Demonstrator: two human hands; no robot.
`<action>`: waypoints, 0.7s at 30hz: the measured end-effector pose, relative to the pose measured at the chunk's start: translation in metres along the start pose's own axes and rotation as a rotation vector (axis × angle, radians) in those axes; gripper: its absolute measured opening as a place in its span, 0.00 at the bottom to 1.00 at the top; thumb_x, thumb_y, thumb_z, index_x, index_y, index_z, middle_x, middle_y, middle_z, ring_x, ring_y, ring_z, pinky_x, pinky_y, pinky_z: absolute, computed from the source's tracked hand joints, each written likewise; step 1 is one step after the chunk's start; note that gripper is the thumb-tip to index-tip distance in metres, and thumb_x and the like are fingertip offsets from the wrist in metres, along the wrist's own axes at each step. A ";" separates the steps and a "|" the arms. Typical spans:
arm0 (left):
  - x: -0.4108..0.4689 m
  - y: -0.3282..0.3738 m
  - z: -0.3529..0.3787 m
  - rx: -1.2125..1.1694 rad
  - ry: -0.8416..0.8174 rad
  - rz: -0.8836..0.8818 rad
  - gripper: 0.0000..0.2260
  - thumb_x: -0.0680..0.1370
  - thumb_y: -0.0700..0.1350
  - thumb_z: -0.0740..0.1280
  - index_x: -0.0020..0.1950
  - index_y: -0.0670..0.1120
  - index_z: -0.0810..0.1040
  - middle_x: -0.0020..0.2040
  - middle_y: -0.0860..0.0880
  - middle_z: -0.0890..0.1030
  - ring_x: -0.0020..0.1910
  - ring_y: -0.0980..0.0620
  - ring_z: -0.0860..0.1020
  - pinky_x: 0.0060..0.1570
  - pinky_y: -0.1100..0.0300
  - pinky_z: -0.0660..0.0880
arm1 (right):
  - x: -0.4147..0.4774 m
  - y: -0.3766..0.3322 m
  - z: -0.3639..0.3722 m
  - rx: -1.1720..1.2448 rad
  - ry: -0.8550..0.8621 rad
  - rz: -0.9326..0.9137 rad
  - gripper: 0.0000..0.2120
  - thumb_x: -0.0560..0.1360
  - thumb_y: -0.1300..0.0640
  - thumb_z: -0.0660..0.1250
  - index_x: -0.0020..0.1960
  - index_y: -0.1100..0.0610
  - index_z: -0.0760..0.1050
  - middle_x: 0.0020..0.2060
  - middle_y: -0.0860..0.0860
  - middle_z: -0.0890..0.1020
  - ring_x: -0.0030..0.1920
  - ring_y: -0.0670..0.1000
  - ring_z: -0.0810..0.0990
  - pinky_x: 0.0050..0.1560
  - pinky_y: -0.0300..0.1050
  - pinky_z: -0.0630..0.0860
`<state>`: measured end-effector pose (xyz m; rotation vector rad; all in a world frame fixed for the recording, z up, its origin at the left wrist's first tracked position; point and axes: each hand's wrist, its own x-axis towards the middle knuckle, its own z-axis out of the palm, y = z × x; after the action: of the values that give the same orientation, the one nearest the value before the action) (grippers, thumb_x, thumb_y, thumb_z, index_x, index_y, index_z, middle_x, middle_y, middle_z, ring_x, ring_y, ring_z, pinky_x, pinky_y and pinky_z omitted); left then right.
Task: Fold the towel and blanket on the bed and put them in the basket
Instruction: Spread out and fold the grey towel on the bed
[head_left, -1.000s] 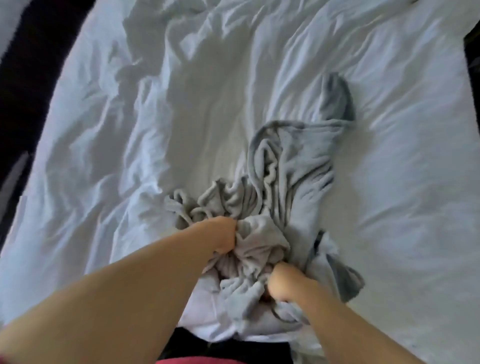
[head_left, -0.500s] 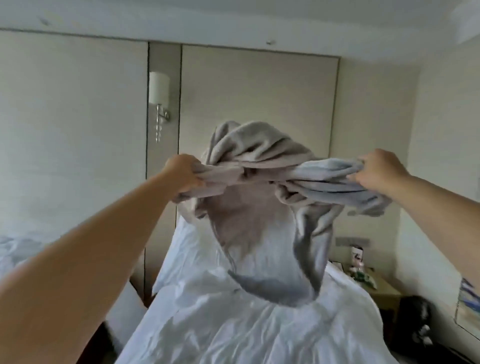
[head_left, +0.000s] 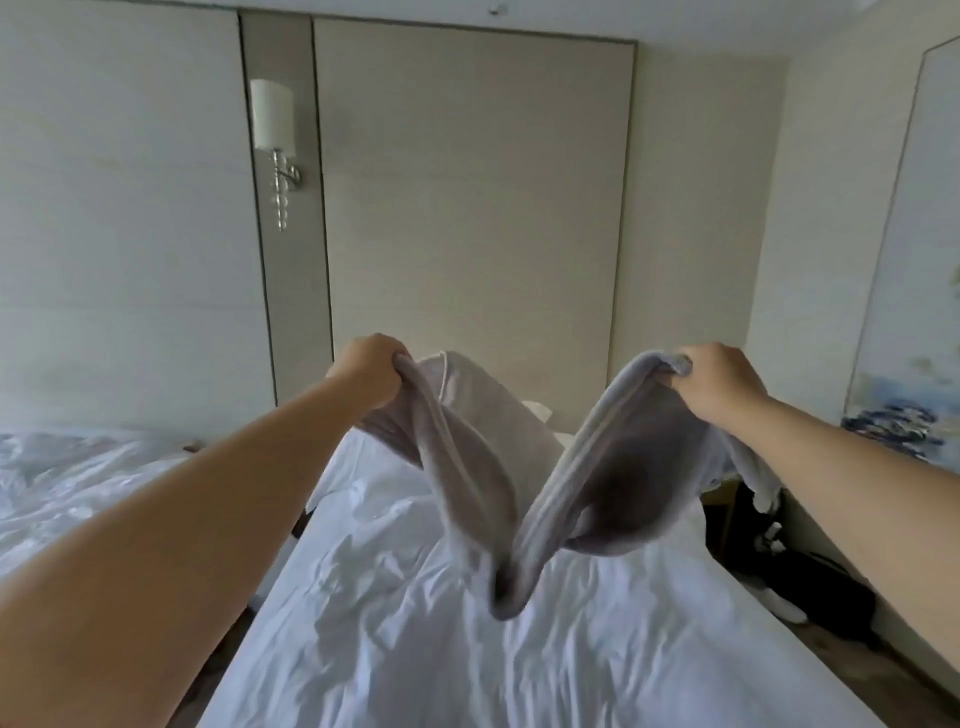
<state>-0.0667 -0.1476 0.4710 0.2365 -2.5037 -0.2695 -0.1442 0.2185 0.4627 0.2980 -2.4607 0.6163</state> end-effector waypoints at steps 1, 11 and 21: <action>-0.016 0.000 0.013 0.030 -0.072 0.003 0.14 0.73 0.37 0.60 0.50 0.49 0.83 0.48 0.47 0.83 0.50 0.44 0.79 0.48 0.56 0.73 | -0.018 0.007 0.012 -0.023 -0.089 0.013 0.09 0.77 0.53 0.66 0.38 0.53 0.76 0.41 0.56 0.81 0.42 0.58 0.76 0.42 0.47 0.71; -0.193 0.004 0.165 0.243 -0.757 0.018 0.10 0.76 0.39 0.62 0.52 0.42 0.81 0.47 0.46 0.79 0.46 0.50 0.76 0.49 0.61 0.73 | -0.240 0.094 0.124 -0.029 -0.877 0.225 0.13 0.75 0.60 0.65 0.33 0.58 0.69 0.34 0.53 0.76 0.39 0.53 0.74 0.34 0.41 0.67; -0.392 -0.016 0.263 0.216 -1.147 -0.175 0.15 0.80 0.50 0.59 0.62 0.45 0.76 0.62 0.44 0.75 0.61 0.43 0.73 0.57 0.55 0.72 | -0.432 0.152 0.164 -0.036 -1.373 0.504 0.03 0.71 0.61 0.65 0.40 0.54 0.74 0.39 0.51 0.78 0.43 0.50 0.76 0.32 0.33 0.66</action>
<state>0.0950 -0.0370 0.0412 0.4924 -3.6636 -0.2366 0.0735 0.3015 0.0353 0.0490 -3.9380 0.6736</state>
